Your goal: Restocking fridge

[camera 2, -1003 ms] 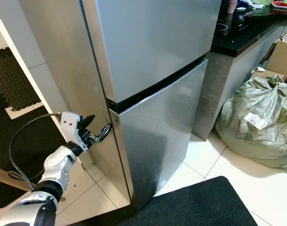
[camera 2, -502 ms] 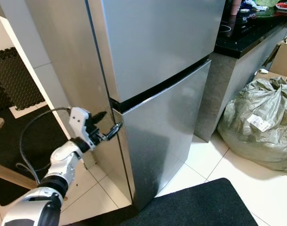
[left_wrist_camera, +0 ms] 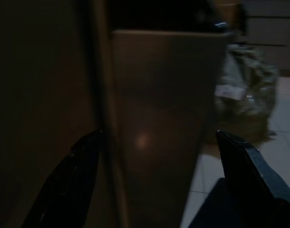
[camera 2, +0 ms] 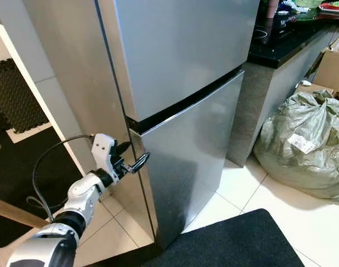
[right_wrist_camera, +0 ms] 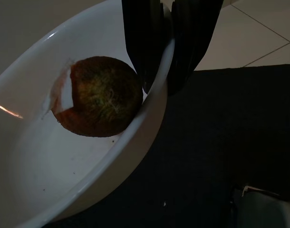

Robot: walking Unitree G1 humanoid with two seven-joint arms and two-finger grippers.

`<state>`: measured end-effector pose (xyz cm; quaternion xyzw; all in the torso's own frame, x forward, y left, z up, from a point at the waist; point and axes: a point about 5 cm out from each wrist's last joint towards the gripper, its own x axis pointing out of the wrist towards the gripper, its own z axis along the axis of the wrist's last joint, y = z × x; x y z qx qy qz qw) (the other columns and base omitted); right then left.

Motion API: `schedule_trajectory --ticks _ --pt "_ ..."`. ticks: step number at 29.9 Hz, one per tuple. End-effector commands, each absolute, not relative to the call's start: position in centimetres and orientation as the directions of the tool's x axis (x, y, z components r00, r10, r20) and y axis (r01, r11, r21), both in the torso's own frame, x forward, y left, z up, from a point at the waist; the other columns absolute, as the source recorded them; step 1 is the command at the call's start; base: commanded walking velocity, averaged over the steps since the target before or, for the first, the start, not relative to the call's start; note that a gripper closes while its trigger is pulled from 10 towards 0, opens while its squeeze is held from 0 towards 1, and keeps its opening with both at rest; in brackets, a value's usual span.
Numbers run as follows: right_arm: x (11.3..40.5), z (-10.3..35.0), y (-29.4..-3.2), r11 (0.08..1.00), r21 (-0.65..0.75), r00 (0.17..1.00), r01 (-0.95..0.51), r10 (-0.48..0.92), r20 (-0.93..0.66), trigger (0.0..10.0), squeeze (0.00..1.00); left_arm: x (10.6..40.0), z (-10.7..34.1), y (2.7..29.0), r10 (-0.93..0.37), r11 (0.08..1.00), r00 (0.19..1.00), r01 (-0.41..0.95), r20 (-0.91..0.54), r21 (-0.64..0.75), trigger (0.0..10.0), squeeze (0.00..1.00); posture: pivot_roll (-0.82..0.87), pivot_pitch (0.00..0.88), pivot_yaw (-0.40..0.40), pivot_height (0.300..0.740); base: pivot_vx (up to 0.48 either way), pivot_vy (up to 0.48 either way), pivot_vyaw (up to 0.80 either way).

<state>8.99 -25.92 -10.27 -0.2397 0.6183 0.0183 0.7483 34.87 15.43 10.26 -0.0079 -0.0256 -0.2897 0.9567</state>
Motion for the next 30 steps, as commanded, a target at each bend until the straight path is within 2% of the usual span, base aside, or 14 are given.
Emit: schedule_trajectory --ticks 1,15,22,29,30 --pt "8.9 -10.4 -25.7 0.886 -0.336 0.232 -0.318 -0.271 -0.934 10.0 0.00 35.0 9.9 15.7 -0.518 0.855 0.855 0.518 0.027 -0.023 10.0 0.00 -0.15 0.025 0.044 0.740 0.000 0.000 0.00" --pt "8.7 -10.3 -26.0 0.884 -0.343 0.230 -0.318 -0.279 -0.932 10.0 0.00 35.5 9.7 16.2 -0.420 0.904 0.907 0.419 -0.001 -0.086 10.0 0.00 -0.16 0.022 0.044 0.740 0.000 0.000 0.00" --pt "8.5 -10.3 -26.1 0.884 -0.343 0.226 -0.317 -0.281 -0.933 10.0 0.00 35.9 10.4 15.7 -0.472 0.873 0.882 0.469 0.013 -0.137 10.0 0.00 -0.17 0.028 0.048 0.740 0.000 0.000 0.00" --pt "8.3 -10.4 -26.0 0.886 -0.341 0.221 -0.315 -0.281 -0.934 10.0 0.00 36.6 11.4 16.9 -0.421 0.896 0.906 0.421 0.032 -0.143 10.0 0.00 -0.17 0.030 0.050 0.740 0.000 0.000 0.00" --pt "8.2 -10.4 -26.0 0.886 -0.340 0.218 -0.315 -0.281 -0.934 10.0 0.00 36.6 11.5 17.6 -0.393 0.907 0.919 0.393 0.029 -0.151 10.0 1.00 -0.17 0.033 0.050 0.740 0.000 0.000 0.00"
